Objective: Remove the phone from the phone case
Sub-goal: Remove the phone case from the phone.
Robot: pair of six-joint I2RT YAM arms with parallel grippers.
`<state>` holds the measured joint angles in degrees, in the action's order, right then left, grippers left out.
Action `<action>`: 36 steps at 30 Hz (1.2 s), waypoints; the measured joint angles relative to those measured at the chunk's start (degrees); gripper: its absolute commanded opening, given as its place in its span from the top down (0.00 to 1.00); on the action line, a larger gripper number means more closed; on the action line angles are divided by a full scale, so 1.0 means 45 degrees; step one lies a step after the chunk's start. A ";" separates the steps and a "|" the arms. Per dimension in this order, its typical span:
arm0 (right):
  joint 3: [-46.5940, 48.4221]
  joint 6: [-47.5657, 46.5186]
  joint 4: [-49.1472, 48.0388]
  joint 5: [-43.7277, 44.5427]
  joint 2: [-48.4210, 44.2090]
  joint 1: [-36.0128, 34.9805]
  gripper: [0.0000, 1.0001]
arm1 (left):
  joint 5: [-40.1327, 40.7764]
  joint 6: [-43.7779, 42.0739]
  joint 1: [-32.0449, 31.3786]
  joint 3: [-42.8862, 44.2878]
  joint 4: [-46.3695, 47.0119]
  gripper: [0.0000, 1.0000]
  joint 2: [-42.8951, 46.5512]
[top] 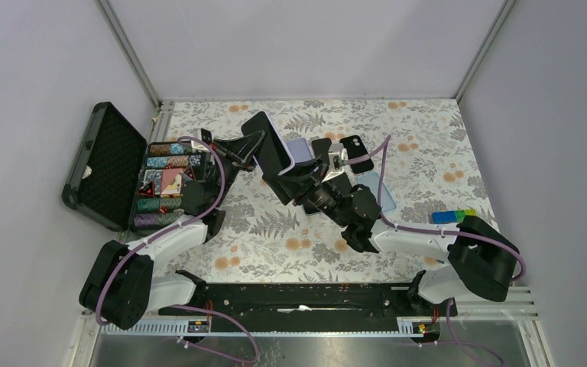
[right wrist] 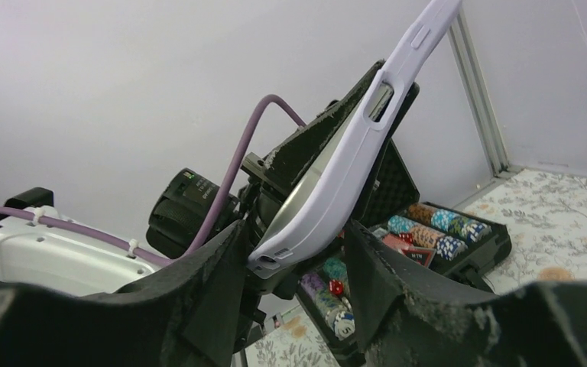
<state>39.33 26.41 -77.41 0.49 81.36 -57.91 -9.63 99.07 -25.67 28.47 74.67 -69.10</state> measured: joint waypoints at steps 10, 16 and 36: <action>0.0427 -0.0151 0.1617 -0.0170 -0.0335 -0.0039 0.71 | 0.0160 0.0136 0.0010 0.0000 -0.0199 1.00 -0.0019; 0.0457 -0.0486 0.1778 -0.0204 -0.0296 -0.0039 0.78 | 0.0272 0.0379 0.0058 0.0000 -0.0355 1.00 -0.0053; -0.0680 -0.0505 -0.0267 -0.1389 0.0899 0.1253 0.78 | -0.0306 0.1433 0.0209 0.0340 -0.3648 1.00 -0.0568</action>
<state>36.27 24.14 -78.61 -5.76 85.41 -52.27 -11.00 105.51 -24.73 30.00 58.26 -71.66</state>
